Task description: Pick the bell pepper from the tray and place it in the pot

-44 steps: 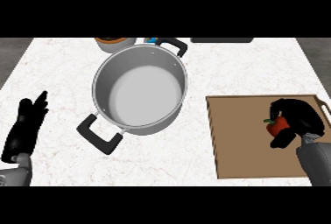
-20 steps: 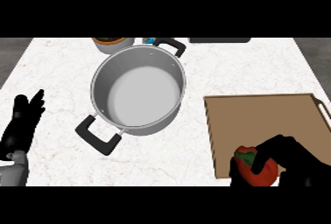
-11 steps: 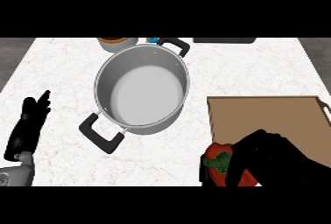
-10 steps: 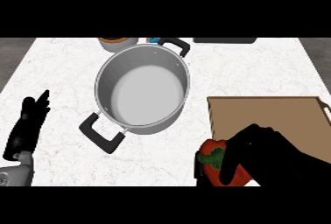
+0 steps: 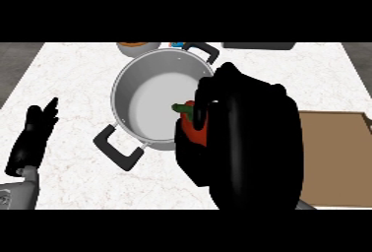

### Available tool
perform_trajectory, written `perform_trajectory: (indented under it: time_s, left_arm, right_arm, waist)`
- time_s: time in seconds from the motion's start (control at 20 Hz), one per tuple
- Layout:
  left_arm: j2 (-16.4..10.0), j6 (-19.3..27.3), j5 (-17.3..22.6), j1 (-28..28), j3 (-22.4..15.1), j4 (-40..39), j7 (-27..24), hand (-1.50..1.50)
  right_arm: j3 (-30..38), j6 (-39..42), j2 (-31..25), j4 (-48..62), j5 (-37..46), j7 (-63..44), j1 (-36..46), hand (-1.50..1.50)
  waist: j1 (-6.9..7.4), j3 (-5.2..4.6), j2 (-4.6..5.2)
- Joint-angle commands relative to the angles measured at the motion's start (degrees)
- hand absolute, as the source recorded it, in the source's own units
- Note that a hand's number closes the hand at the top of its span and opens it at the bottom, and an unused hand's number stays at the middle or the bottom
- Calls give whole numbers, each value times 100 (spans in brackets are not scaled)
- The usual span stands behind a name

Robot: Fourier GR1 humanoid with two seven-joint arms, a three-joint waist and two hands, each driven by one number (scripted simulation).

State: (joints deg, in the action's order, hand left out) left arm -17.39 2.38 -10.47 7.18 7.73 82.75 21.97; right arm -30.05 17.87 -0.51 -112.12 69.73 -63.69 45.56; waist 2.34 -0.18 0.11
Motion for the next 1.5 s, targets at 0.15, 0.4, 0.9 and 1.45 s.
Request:
perform_trajectory:
  time_s: [0.15,0.4,0.9,1.45]
  left_arm:
    - [98,70,-52,37,-33,-14,-50,0]
    - [177,132,-201,237,-128,-298,19,0]
    - [127,-28,-107,205,-127,-87,3,0]
    - [37,35,-55,109,122,-183,-43,0]
  right_arm:
    - [326,-679,48,1951,-1213,-928,1045,150]
    - [573,-948,48,3106,-2001,-661,1636,150]
    - [386,-3846,48,4317,-2962,-25,1306,-150]
    - [808,-6445,49,3952,-2346,493,753,-150]
  waist:
    - [45,6,13]
    - [-13,6,27]
    - [206,16,61]
    - [-165,17,-12]
